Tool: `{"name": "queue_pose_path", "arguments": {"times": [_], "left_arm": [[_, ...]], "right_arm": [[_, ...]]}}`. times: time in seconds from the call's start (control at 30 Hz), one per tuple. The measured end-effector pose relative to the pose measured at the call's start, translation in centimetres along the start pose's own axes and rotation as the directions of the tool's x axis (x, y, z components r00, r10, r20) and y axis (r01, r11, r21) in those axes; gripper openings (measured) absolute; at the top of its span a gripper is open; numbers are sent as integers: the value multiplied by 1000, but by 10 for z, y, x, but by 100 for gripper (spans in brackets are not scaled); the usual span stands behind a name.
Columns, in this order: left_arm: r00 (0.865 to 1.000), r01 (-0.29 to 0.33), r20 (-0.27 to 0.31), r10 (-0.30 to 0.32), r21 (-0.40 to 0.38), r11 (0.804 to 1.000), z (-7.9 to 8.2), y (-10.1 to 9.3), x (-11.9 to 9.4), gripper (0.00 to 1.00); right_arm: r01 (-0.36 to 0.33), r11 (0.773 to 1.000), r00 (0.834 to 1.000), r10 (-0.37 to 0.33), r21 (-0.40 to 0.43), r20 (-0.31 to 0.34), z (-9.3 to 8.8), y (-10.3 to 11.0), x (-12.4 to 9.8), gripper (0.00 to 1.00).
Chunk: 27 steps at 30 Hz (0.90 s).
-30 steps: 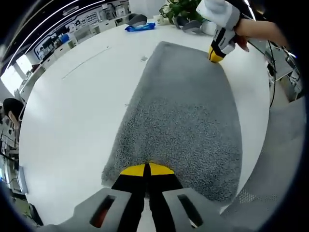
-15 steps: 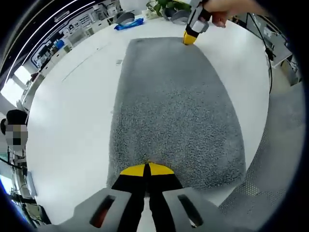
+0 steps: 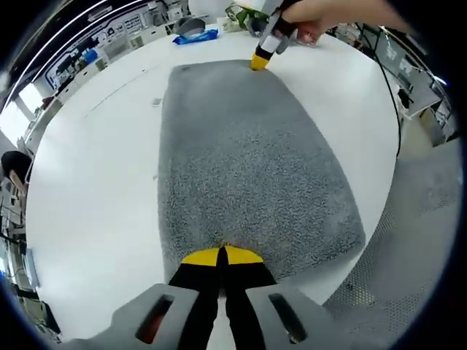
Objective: Fold the towel on the table until its edges align and the towel forms a compact rectangular stack.
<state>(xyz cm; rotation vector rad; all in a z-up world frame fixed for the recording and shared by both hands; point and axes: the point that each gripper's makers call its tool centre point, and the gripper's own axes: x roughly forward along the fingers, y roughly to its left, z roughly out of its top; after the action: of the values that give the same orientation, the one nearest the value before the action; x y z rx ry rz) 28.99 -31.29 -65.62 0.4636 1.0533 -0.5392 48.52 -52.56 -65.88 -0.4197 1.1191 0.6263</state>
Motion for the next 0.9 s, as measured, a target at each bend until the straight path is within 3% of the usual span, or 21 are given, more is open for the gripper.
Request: {"name": "queue_pose_path", "arguments": {"times": [0.47, 0.9], "left_arm": [[999, 34, 36, -33, -2, 999, 13, -7, 6, 1], [998, 21, 58, -21, 3, 1000, 32, -6, 15, 1]], "right_arm": [[58, 997, 998, -58, -42, -9, 27, -8, 8, 0], [83, 995, 997, -82, -54, 9, 49, -25, 19, 0]]}}
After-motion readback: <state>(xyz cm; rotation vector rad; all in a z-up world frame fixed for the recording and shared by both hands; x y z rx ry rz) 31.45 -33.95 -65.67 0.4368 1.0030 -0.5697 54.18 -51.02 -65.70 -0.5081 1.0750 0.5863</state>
